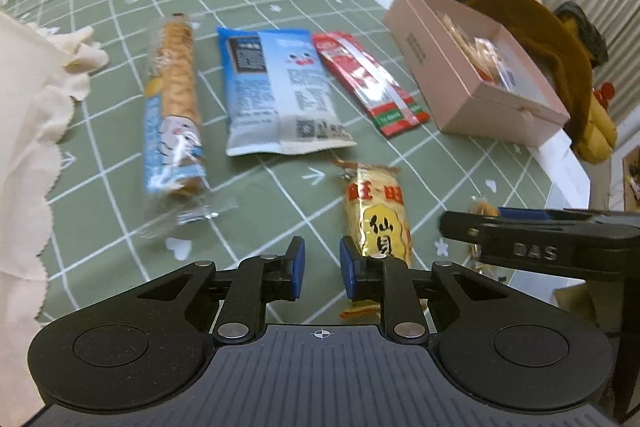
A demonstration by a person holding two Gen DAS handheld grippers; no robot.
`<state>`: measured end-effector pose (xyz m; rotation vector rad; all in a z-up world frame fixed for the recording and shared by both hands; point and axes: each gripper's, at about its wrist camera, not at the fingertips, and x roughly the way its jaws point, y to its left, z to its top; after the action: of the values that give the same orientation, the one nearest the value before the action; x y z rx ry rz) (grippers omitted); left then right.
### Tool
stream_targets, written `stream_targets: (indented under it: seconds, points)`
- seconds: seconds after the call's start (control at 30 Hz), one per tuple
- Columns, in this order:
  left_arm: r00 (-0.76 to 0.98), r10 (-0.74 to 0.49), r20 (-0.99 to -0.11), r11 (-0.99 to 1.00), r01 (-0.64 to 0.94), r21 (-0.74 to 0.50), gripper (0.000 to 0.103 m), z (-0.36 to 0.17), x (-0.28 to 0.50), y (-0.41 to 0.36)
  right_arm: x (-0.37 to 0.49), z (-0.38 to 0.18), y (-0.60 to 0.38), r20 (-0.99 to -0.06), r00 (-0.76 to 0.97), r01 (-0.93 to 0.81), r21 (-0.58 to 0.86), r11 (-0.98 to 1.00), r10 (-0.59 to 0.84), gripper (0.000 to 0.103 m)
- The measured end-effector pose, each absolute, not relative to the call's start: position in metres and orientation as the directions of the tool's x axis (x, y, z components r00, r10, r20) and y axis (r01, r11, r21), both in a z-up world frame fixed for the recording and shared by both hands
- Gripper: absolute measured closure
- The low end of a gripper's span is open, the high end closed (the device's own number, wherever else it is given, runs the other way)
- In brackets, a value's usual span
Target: Organize snacks
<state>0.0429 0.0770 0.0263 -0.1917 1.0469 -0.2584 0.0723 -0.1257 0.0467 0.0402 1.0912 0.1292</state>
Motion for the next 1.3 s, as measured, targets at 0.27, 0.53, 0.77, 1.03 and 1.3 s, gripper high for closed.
stream_targets:
  seconds: [0.27, 0.53, 0.77, 1.03, 1.3]
  points:
    - [0.477, -0.300, -0.826, 0.954, 0.156, -0.256, 0.080, 0.025, 0.046, 0.065, 0.071, 0.041, -0.115, -0.872, 0.479, -0.121, 0.052, 0.991, 0.104, 0.037]
    - [0.480, -0.302, -0.824, 0.951, 0.214, -0.224, 0.079, 0.025, 0.047, 0.049, 0.067, 0.039, -0.121, -0.853, 0.518, -0.121, -0.010, 0.993, 0.055, 0.036]
    - [0.481, -0.320, -0.817, 0.946, 0.217, -0.242, 0.079, 0.024, 0.054, 0.046, 0.064, 0.039, -0.133, -0.847, 0.530, -0.104, -0.012, 0.995, 0.045, 0.041]
    - [0.483, -0.317, -0.816, 0.946, 0.219, -0.238, 0.079, 0.024, 0.056, 0.041, 0.055, 0.036, -0.139, -0.836, 0.547, -0.064, -0.009, 0.998, 0.027, 0.029]
    - [0.495, -0.325, -0.806, 0.943, 0.233, -0.237, 0.084, 0.022, 0.044, 0.041, 0.049, 0.035, -0.141, -0.832, 0.554, -0.052, -0.010, 0.999, 0.021, 0.027]
